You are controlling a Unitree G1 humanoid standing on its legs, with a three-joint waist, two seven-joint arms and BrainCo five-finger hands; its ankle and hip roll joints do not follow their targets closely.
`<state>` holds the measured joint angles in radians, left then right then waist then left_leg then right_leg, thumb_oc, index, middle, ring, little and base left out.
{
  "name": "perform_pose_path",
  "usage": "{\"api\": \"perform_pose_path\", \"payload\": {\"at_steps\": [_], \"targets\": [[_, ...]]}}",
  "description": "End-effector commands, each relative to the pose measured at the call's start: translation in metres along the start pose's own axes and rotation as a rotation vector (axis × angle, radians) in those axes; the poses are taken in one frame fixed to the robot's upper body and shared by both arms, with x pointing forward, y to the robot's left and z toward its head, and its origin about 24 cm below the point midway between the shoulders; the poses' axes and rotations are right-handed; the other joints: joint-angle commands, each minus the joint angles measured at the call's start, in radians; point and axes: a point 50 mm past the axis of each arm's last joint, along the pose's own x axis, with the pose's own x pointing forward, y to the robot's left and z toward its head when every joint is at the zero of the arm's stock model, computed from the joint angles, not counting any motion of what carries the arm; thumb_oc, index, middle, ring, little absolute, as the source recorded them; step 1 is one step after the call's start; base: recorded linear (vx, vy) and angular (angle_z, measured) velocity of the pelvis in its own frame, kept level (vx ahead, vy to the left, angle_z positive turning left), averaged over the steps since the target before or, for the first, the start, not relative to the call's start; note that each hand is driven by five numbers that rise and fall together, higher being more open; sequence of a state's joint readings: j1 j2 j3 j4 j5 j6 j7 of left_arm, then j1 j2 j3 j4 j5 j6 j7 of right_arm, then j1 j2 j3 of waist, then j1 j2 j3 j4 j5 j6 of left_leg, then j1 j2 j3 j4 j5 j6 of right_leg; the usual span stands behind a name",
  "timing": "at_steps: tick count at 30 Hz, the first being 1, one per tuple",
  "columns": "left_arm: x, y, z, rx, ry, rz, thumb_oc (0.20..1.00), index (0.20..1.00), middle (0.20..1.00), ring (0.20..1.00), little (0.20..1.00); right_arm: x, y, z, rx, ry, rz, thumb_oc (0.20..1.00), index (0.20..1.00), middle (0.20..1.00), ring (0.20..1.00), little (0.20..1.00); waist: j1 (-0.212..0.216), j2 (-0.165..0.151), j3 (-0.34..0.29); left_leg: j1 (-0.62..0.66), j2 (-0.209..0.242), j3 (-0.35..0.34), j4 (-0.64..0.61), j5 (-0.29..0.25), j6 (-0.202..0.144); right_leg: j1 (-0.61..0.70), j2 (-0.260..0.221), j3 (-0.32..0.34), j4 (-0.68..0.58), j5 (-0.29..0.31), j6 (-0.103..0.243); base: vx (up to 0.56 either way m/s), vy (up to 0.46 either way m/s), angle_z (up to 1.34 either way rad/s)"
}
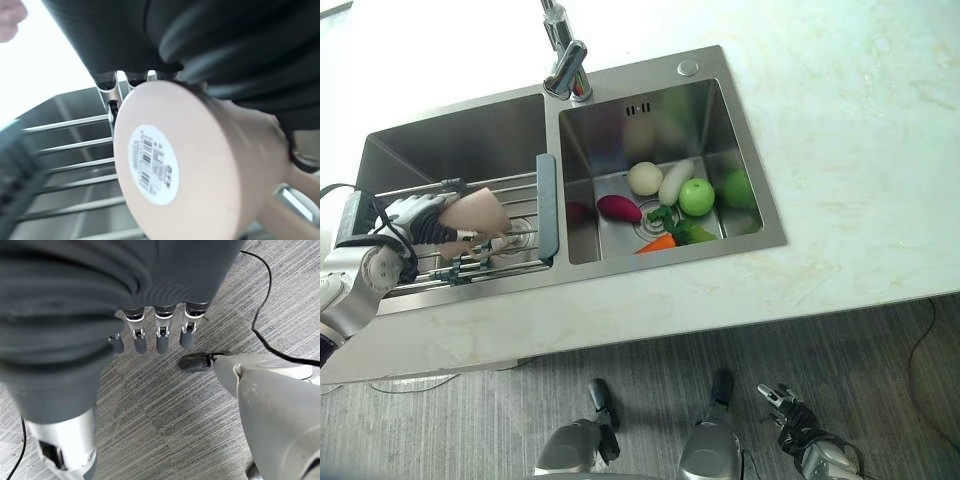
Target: Place the dishes in the dishwasher.
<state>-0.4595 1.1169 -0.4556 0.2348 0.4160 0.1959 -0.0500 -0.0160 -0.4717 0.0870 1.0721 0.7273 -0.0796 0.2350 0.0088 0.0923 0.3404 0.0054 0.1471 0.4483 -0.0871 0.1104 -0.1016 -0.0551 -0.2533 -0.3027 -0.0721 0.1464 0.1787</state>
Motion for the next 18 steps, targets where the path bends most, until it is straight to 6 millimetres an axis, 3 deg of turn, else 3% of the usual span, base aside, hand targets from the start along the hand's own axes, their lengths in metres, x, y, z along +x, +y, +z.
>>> {"api": "perform_pose_path", "payload": {"at_steps": [1, 9, 11, 18], "targets": [[-0.006, 0.026, -0.027, 0.068, 0.093, 0.087, 0.2, 0.2, 0.2, 0.2, 0.2, -0.01, -0.011, -0.018, 0.056, 0.023, -0.038, 1.0, 1.0, 1.0, 1.0, 1.0, 0.009, 0.002, -0.074, -0.031, 0.001, -0.06, 0.037, -0.072, -0.022, -0.033, -0.093, -0.07, 0.128, -0.086, 0.083, 0.07, 0.019, 0.08], [-0.014, 0.02, -0.041, 0.058, 0.115, 0.125, 0.2, 0.2, 0.2, 0.2, 0.2, -0.017, -0.019, -0.037, 0.076, 0.084, -0.075, 1.0, 1.0, 1.0, 1.0, 1.0, 0.014, 0.022, -0.131, 0.014, -0.015, -0.058, 0.015, -0.075, -0.014, 0.018, -0.095, -0.075, 0.125, -0.103, 0.083, 0.05, 0.017, 0.02], [-0.019, 0.034, -0.041, 0.051, 0.069, 0.272, 0.2, 0.2, 0.2, 0.2, 0.2, -0.023, -0.021, -0.053, 0.091, 0.13, -0.094, 1.0, 1.0, 1.0, 1.0, 1.0, 0.017, 0.025, -0.165, 0.034, -0.017, -0.058, 0.011, -0.08, -0.012, 0.047, -0.095, -0.08, 0.121, -0.111, 0.083, 0.07, 0.007, 0.06], [-0.033, 0.069, -0.041, 0.039, 0.006, 0.565, 0.2, 0.2, 0.2, 0.2, 0.2, -0.029, -0.019, -0.074, 0.123, 0.184, -0.107, 1.0, 1.0, 1.0, 1.0, 1.0, 0.028, 0.007, -0.221, 0.069, -0.012, -0.076, 0.007, -0.091, -0.014, 0.096, -0.083, -0.085, 0.113, -0.127, 0.079, 0.05, -0.024, 0.11]]}}
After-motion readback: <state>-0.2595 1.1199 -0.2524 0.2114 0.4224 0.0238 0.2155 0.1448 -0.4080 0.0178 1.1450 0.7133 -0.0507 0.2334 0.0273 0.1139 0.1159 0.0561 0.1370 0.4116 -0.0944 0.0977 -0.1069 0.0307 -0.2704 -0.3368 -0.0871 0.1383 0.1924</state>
